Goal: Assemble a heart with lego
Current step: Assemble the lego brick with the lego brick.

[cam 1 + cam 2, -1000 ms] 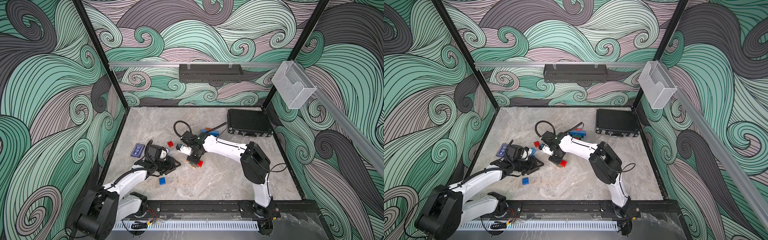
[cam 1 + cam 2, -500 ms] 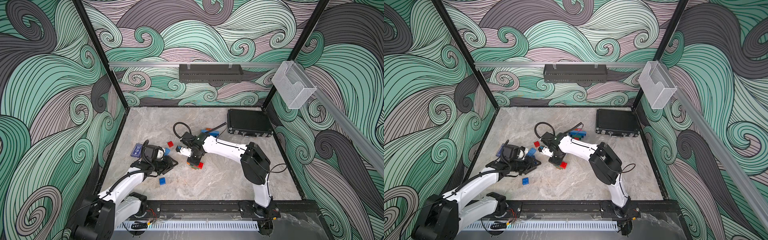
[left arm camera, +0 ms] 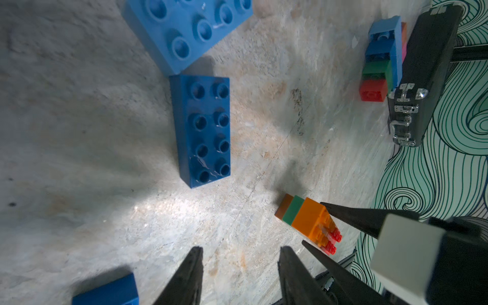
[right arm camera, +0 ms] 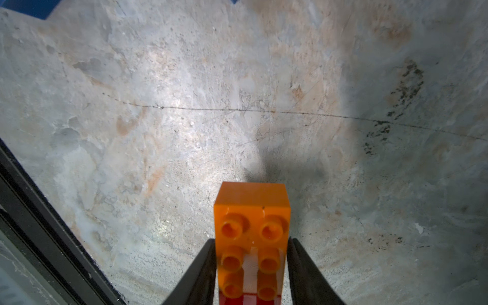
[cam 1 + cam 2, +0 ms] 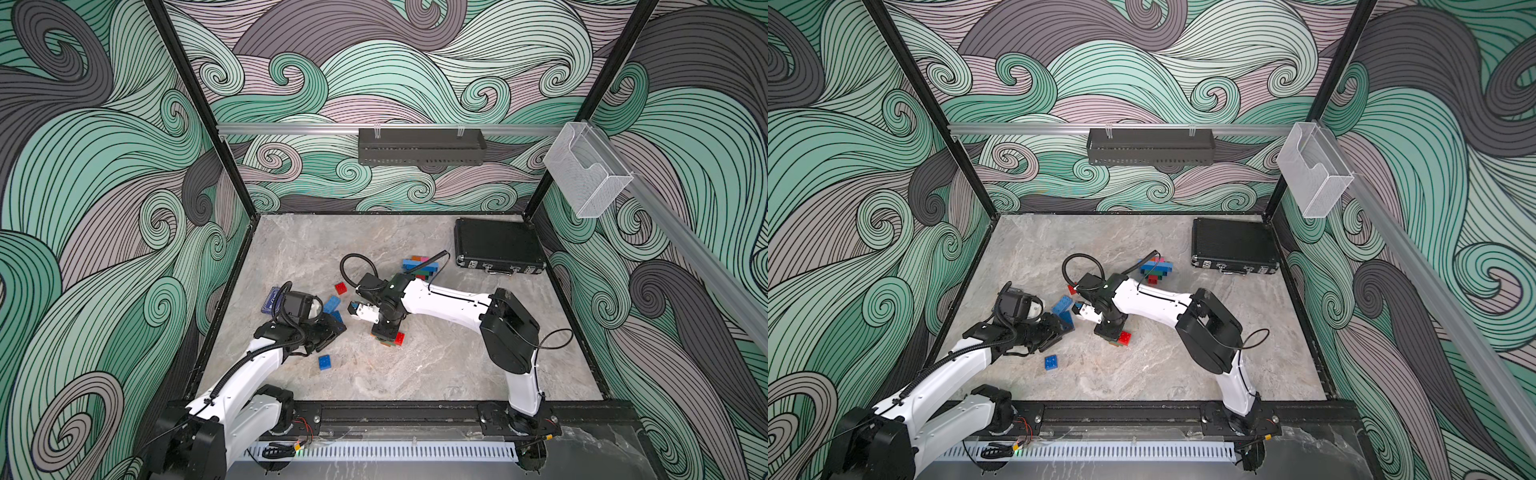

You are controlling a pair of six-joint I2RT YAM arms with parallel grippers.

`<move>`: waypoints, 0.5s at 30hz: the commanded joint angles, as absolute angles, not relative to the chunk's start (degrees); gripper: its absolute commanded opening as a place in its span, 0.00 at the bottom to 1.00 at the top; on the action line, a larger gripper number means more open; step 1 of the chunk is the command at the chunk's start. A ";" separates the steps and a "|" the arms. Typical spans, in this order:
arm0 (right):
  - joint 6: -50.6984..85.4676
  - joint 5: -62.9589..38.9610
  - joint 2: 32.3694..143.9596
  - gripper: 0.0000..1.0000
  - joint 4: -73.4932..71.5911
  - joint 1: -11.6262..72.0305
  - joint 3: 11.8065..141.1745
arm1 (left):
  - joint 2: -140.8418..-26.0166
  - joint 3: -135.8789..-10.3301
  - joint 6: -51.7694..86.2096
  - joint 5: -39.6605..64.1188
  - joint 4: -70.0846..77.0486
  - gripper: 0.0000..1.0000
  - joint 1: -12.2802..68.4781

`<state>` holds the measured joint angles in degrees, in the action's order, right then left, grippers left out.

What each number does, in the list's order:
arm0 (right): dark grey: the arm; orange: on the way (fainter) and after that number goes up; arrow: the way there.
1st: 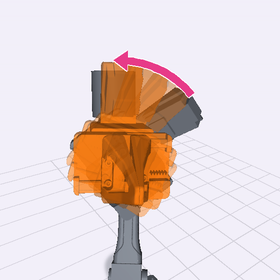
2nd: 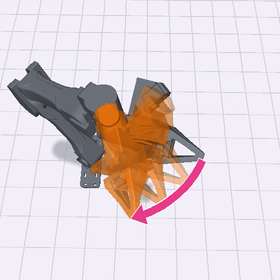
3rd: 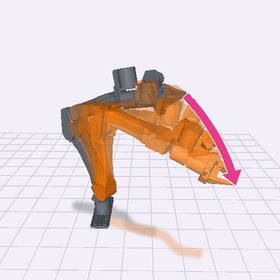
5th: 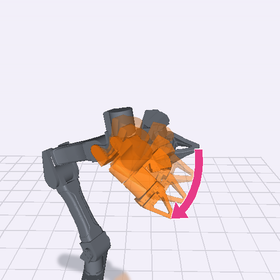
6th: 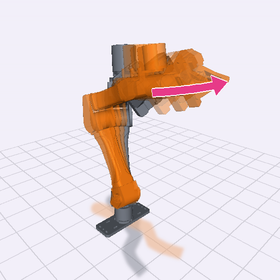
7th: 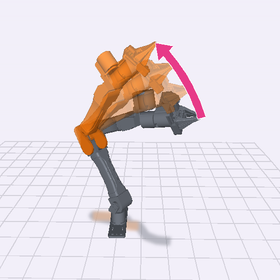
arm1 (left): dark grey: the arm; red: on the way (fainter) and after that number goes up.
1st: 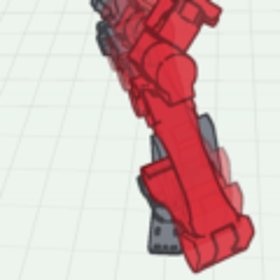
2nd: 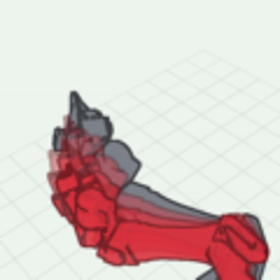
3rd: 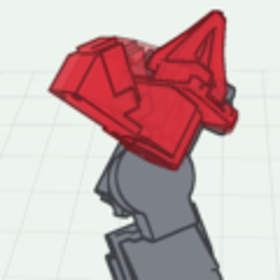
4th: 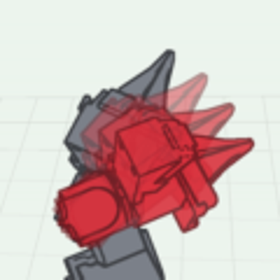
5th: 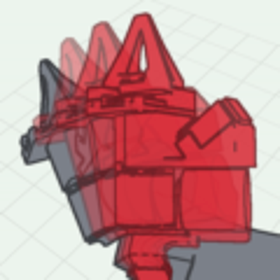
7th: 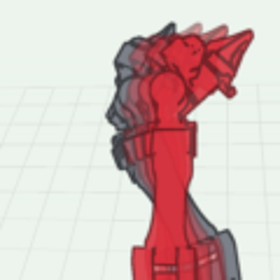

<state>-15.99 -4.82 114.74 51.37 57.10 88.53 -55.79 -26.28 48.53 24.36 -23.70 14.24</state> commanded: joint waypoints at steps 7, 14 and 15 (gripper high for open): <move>-13.56 -4.54 109.11 0.56 50.02 57.15 88.62 | -54.68 -27.77 48.78 22.03 -26.78 0.49 12.97; -5.80 -2.42 107.26 0.59 48.03 57.18 89.83 | -52.53 -28.55 48.01 14.59 -30.13 0.53 12.30; -4.70 -2.34 106.93 0.59 47.40 57.18 89.68 | -52.47 -28.56 47.78 13.93 -29.83 0.53 12.30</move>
